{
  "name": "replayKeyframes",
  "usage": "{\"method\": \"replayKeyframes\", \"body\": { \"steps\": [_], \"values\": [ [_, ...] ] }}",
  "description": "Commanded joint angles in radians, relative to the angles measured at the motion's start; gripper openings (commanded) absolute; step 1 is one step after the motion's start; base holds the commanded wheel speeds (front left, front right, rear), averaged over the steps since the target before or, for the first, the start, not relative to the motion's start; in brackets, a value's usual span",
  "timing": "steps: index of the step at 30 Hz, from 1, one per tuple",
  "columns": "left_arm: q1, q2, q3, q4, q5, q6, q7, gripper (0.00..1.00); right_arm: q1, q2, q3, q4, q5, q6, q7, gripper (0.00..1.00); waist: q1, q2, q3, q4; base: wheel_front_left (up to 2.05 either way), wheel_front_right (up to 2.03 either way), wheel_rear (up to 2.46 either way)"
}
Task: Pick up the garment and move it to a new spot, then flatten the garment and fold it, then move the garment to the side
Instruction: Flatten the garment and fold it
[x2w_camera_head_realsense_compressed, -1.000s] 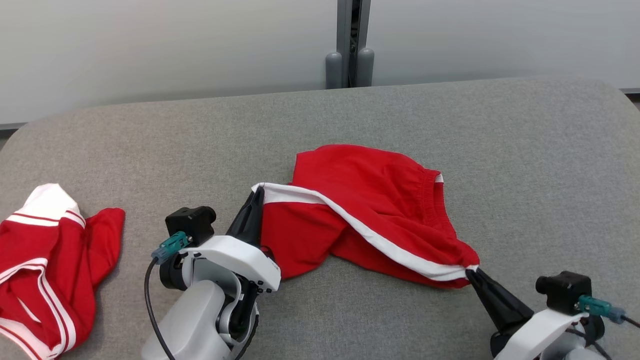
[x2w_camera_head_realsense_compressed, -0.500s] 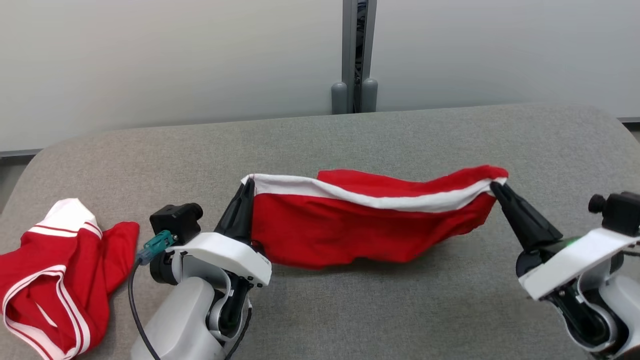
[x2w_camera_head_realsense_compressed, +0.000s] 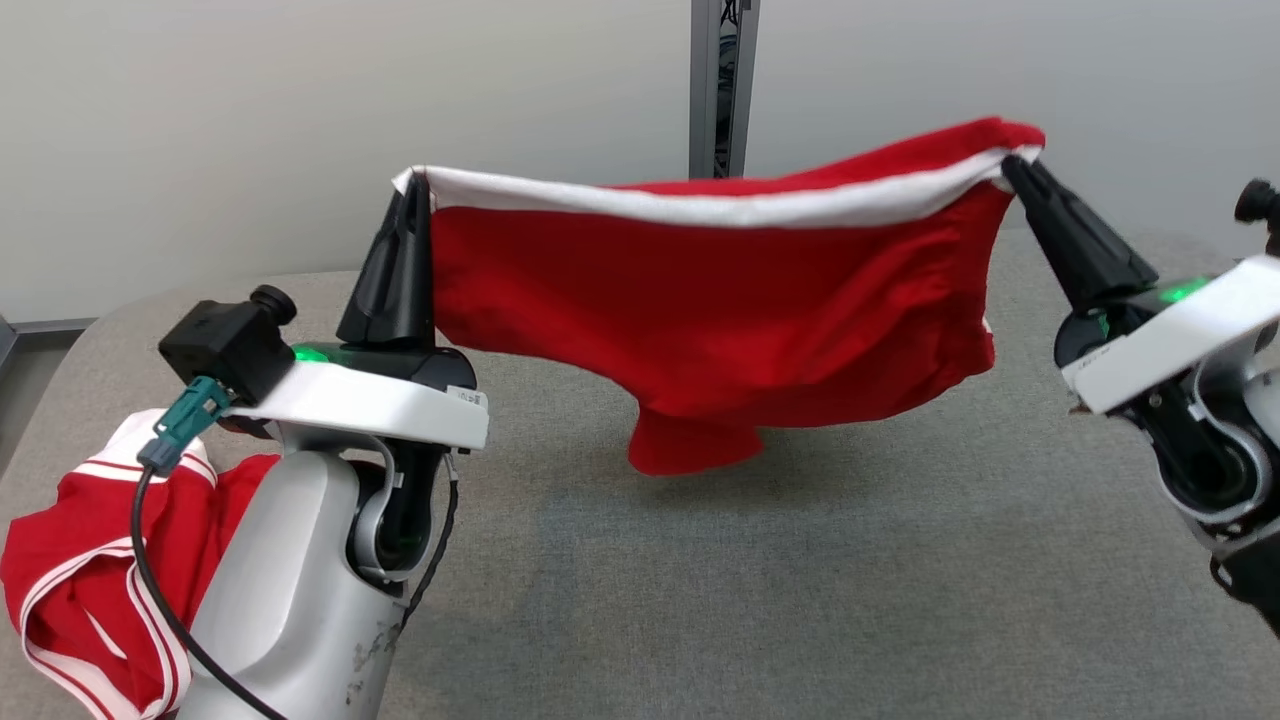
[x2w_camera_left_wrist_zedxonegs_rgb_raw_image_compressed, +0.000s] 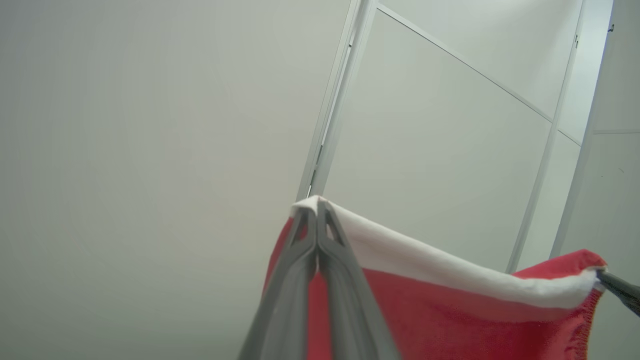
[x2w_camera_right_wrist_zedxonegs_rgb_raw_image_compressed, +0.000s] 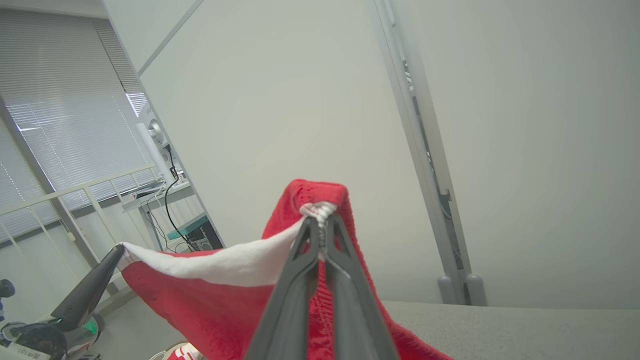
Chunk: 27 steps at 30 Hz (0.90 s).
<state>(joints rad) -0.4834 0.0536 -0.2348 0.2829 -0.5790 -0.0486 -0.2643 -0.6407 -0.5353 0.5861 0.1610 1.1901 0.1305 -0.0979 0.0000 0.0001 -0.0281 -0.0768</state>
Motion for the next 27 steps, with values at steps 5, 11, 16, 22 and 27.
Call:
{"method": "replayKeyframes", "body": {
  "steps": [5, 11, 16, 22, 27],
  "values": [
    [-0.044, 0.000, 0.039, -0.032, 0.030, -0.005, -0.001, 0.00, -0.126, 0.002, 0.044, 0.054, -0.098, 0.001, -0.029, 0.00, 0.0000, -0.0001, -0.018, 0.000, 0.00, 0.00, 0.00],
    [-0.079, -0.001, 0.059, -0.050, 0.004, -0.002, -0.001, 0.00, -0.229, 0.025, 0.106, 0.099, -0.111, 0.001, -0.037, 0.00, 0.0000, -0.0001, -0.037, -0.001, 0.00, 0.00, 0.00],
    [-0.053, -0.001, 0.092, -0.071, -0.031, 0.019, -0.001, 0.00, -0.284, 0.032, 0.156, 0.141, -0.138, 0.000, -0.059, 0.00, 0.0000, -0.0001, -0.045, -0.002, 0.00, 0.00, 0.00],
    [-0.033, -0.001, 0.111, -0.082, -0.044, 0.040, -0.001, 0.00, -0.310, 0.046, 0.166, 0.242, -0.168, 0.000, -0.102, 0.00, 0.0000, -0.0001, -0.048, 0.007, 0.00, 0.00, 0.00],
    [-0.035, -0.002, 0.102, -0.078, -0.048, 0.043, -0.001, 0.00, -0.321, 0.063, 0.186, 0.273, -0.162, 0.000, -0.111, 0.00, 0.0000, -0.0001, -0.039, 0.009, 0.00, 0.00, 0.00]
  ]
}}
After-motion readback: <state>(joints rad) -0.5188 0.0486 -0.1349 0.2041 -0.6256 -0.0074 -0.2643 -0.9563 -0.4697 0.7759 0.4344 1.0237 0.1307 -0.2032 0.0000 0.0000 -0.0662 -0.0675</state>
